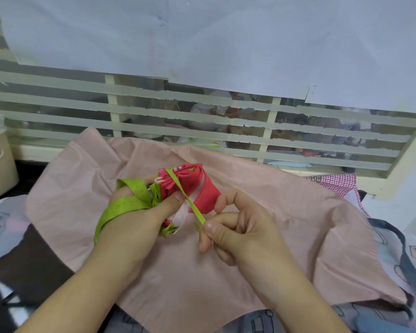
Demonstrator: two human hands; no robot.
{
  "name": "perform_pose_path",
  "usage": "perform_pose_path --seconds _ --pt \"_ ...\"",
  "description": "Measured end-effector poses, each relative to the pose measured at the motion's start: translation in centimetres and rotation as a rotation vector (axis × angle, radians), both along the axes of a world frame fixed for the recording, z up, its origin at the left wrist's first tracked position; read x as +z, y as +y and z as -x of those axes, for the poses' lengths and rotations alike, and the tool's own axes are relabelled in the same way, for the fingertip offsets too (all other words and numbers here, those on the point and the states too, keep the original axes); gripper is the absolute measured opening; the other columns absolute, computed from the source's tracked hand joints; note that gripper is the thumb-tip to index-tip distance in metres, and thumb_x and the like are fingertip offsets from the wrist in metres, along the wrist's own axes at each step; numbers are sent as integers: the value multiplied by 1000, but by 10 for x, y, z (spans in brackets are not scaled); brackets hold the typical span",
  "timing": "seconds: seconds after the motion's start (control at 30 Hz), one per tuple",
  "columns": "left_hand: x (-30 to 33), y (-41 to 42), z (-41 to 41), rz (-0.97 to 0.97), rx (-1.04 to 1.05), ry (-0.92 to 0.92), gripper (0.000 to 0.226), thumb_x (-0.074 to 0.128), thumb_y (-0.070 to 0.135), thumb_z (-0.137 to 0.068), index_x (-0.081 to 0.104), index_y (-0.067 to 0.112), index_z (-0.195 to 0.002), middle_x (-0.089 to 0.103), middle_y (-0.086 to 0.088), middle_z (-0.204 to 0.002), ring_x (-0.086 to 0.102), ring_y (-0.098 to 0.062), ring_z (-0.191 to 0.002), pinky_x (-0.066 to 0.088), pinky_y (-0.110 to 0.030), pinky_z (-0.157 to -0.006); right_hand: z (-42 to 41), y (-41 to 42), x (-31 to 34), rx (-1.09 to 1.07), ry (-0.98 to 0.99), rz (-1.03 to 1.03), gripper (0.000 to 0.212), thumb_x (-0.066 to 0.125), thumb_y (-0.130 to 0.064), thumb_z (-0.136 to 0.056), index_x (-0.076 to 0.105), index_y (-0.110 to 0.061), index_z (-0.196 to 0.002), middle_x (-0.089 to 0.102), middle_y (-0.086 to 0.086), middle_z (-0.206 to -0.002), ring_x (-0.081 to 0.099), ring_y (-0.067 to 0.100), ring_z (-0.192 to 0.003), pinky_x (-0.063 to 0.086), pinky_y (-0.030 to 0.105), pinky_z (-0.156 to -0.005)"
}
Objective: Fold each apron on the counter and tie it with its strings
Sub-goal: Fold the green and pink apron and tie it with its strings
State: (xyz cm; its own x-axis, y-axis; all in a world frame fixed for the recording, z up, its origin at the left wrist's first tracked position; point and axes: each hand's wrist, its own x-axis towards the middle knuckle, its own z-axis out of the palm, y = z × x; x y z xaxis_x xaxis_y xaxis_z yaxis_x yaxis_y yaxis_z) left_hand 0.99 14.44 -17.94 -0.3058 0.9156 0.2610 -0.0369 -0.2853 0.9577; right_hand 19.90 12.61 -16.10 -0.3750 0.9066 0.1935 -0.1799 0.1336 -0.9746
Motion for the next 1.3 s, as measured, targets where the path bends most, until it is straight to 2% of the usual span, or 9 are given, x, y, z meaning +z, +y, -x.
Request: perform_pose_path --seconds 0.13,0.3,0.57,0.7,0.87,0.97,1.07,1.2,1.3 --pt "8 -4 -2 -26 -110 -187 26 82 16 -76 74 2 -97 70 -10 -75 62 -18 -60 44 -25 -43 1 3 -8 -127 -91 32 32 57 8 -99 45 -16 -116 73 16 -72 33 15 -43 29 21 -45" --pt "14 -10 -9 123 -309 -295 6 78 13 -75 80 10 -79 69 -15 -79 61 -22 -64 39 -24 -42 1 6 -8 -63 -103 5 52 61 5 -97 55 -30 -135 72 21 -74 31 19 -47 28 25 -46" --pt "12 -8 -10 307 -466 -453 19 72 10 -70 77 -4 -81 61 -20 -75 51 -22 -54 29 -20 -31 0 3 -5 -197 -326 -126 18 65 -4 -97 73 -9 -82 72 5 -63 54 18 -57 47 43 -58" --pt "11 -13 -8 444 -537 -462 37 69 14 -75 76 -11 -101 65 -25 -81 62 -27 -54 38 -21 -32 1 0 -5 -251 -369 -225 27 68 -8 -97 62 -10 -70 56 -10 -52 45 5 -52 37 20 -53" --pt "17 -5 -18 547 -576 -58 61 90 57 -39 76 3 -65 70 -10 -57 64 -14 -38 45 -21 -33 -4 0 0 -297 -358 -324 30 71 -16 -97 60 -14 -69 46 -4 -56 40 8 -55 37 26 -53" --pt "17 -6 -17 575 -559 -93 45 59 34 -97 83 8 -68 77 -18 -73 71 -27 -49 52 -33 -37 -11 1 4 -340 -358 -309 30 68 -12 -98 59 -8 -69 39 -8 -51 38 6 -49 36 25 -49" --pt "15 -14 -6 661 -669 -10 56 56 46 -97 77 -5 -104 73 -34 -101 70 -35 -54 51 -30 -38 -21 6 6 -425 -400 -317 32 67 -8 -95 53 -6 -66 34 -10 -48 38 6 -42 33 19 -48" --pt "19 -16 3 580 -497 8 49 61 38 -97 72 1 -66 57 -20 -52 43 -19 -29 31 -16 -31 -36 12 8 -557 -526 -382 32 67 -10 -86 46 -5 -63 33 -7 -48 36 9 -45 30 24 -47" --pt "27 -12 12 459 -456 -321 48 60 34 -93 49 8 -54 27 -3 -36 21 -10 -26 19 -9 -36 -34 14 5 -572 -720 -435 33 69 -17 -79 43 -10 -60 33 -6 -48 32 9 -49 29 23 -47"
